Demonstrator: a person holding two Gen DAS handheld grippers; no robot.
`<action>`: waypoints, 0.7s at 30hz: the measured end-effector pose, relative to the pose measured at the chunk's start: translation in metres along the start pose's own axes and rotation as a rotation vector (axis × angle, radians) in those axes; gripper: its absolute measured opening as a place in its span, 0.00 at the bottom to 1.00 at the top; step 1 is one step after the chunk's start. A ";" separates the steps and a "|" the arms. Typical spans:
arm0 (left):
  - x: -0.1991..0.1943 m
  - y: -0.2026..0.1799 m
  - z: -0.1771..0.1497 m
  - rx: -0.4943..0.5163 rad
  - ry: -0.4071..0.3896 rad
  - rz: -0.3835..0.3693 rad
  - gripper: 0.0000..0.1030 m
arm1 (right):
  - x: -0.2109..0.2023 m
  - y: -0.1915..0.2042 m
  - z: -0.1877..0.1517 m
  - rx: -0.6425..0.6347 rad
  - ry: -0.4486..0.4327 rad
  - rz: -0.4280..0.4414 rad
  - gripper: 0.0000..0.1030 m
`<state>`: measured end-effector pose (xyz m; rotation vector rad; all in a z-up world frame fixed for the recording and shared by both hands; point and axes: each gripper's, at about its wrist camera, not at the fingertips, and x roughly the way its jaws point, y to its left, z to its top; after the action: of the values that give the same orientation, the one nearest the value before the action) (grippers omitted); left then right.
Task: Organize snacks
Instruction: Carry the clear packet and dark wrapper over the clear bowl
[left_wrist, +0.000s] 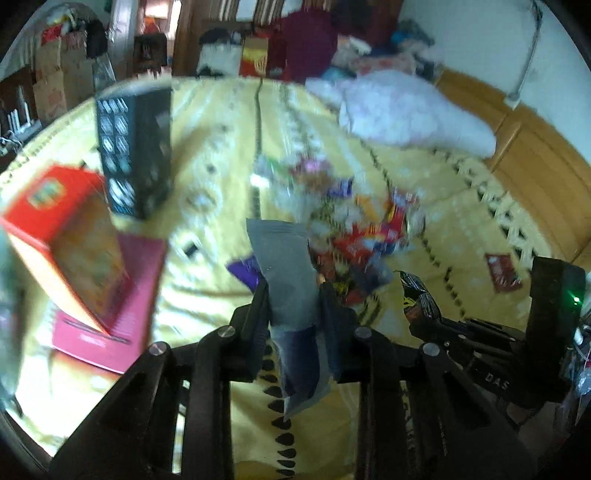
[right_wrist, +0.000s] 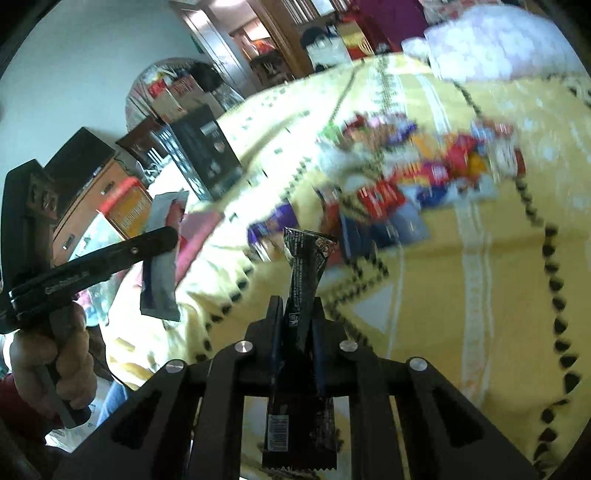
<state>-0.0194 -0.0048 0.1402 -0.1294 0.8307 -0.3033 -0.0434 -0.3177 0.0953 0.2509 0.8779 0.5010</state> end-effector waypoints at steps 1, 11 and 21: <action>-0.010 0.003 0.006 -0.004 -0.031 0.002 0.26 | -0.004 0.008 0.009 -0.017 -0.017 0.002 0.16; -0.119 0.089 0.046 -0.123 -0.275 0.166 0.26 | -0.015 0.129 0.115 -0.230 -0.152 0.121 0.16; -0.200 0.238 0.022 -0.382 -0.383 0.424 0.26 | 0.044 0.321 0.164 -0.411 -0.117 0.409 0.16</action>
<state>-0.0795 0.2838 0.2412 -0.3507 0.5085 0.2782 0.0078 -0.0214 0.2990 0.0794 0.5909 1.0222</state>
